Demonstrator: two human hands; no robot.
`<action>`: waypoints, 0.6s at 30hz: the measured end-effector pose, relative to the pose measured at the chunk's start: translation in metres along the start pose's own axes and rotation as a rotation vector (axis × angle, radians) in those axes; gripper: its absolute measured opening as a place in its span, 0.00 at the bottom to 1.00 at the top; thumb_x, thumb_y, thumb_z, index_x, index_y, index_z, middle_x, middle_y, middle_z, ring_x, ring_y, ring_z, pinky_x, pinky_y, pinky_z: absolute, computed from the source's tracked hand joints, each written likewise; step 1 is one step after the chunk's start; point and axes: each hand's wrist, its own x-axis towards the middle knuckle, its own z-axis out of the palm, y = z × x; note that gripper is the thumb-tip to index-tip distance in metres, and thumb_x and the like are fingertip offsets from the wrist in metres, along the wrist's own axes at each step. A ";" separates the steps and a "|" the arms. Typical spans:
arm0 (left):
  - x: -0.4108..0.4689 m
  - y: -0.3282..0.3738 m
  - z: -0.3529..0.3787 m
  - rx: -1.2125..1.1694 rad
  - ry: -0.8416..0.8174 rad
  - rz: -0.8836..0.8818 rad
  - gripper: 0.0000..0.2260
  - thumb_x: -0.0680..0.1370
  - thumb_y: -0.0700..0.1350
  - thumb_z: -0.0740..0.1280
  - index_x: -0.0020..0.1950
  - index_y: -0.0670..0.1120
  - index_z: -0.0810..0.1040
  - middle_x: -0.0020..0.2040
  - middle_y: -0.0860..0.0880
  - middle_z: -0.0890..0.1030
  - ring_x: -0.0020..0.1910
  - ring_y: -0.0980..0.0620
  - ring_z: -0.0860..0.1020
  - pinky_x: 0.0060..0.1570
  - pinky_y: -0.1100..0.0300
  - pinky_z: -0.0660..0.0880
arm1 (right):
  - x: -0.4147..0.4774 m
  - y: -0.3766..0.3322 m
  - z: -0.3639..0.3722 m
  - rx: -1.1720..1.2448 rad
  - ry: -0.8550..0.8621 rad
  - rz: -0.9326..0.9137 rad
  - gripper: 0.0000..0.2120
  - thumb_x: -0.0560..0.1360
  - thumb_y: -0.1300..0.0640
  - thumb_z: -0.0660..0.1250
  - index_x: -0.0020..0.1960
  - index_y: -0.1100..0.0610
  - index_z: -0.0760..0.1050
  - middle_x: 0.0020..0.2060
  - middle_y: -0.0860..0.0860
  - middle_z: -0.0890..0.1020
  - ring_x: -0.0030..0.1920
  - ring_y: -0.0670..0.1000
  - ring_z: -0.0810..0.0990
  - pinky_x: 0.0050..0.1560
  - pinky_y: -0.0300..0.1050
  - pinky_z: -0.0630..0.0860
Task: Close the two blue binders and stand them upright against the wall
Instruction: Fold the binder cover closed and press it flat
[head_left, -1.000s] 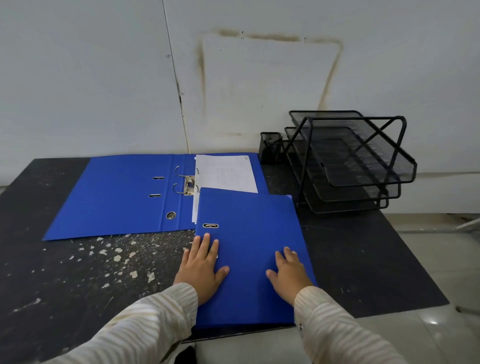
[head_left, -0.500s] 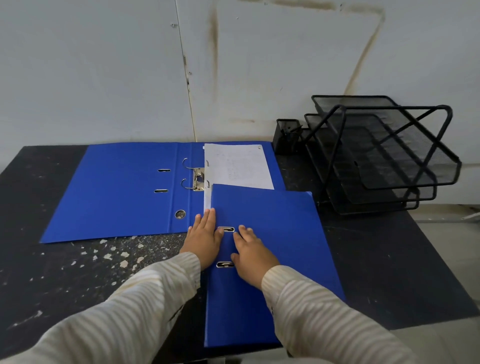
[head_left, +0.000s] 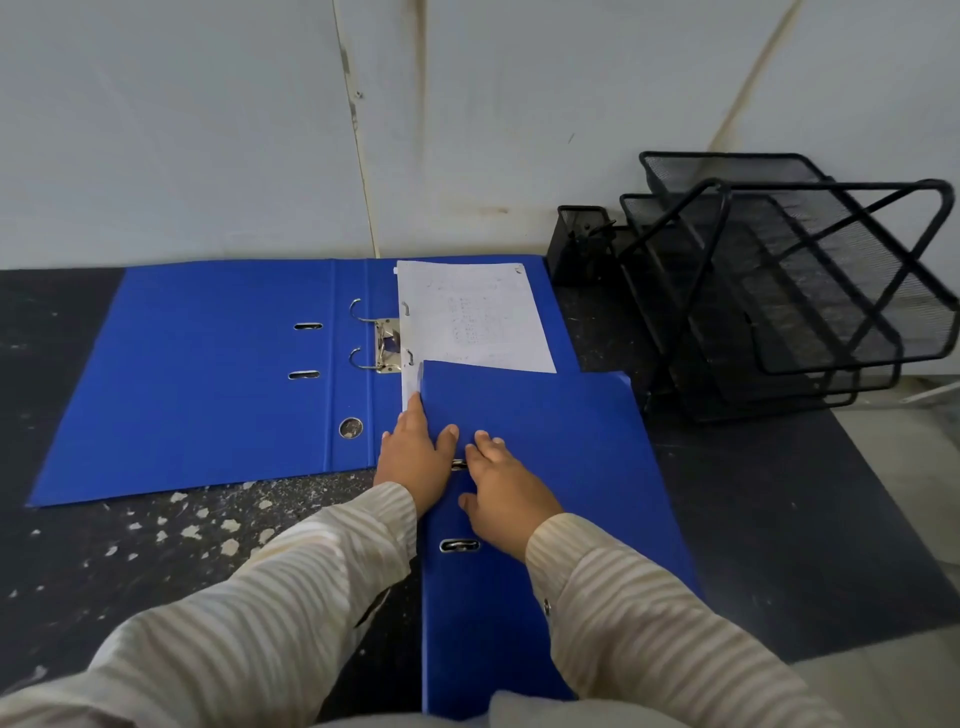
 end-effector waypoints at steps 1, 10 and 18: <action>0.001 -0.001 0.000 0.002 0.002 0.005 0.25 0.79 0.53 0.61 0.74 0.48 0.60 0.68 0.46 0.72 0.67 0.39 0.69 0.67 0.43 0.67 | 0.001 -0.001 0.000 -0.006 -0.004 0.004 0.30 0.80 0.55 0.58 0.77 0.56 0.48 0.78 0.49 0.46 0.77 0.50 0.45 0.75 0.47 0.52; 0.003 -0.004 0.003 0.028 0.014 0.019 0.26 0.79 0.53 0.59 0.75 0.48 0.58 0.69 0.44 0.72 0.67 0.39 0.68 0.67 0.42 0.66 | 0.001 -0.002 -0.007 -0.067 -0.056 0.005 0.30 0.81 0.55 0.58 0.77 0.56 0.47 0.78 0.49 0.44 0.77 0.50 0.45 0.74 0.47 0.55; -0.006 0.006 0.000 0.044 -0.003 -0.013 0.28 0.81 0.53 0.56 0.77 0.47 0.51 0.73 0.43 0.67 0.73 0.39 0.64 0.75 0.46 0.54 | -0.030 0.007 0.005 -0.126 -0.104 0.020 0.33 0.80 0.56 0.59 0.77 0.56 0.43 0.78 0.50 0.41 0.77 0.51 0.46 0.73 0.48 0.58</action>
